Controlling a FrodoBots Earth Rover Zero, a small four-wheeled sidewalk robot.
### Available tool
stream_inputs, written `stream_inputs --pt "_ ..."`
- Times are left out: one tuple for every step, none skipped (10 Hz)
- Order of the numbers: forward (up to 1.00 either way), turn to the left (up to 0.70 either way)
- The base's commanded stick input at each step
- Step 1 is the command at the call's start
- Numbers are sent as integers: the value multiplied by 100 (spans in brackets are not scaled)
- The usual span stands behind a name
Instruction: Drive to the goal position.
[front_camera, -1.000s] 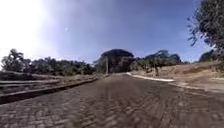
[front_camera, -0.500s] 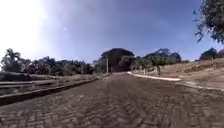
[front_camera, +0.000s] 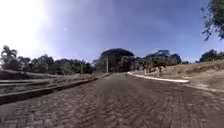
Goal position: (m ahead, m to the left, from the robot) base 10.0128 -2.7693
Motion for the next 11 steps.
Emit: stream_inputs --pt "100 0" --pt "100 0" --pt "100 0" --pt "100 0" --pt "100 0" --pt "100 0" --pt "100 0" --pt "100 0" --pt "100 0" --pt "100 0" --pt "100 0"
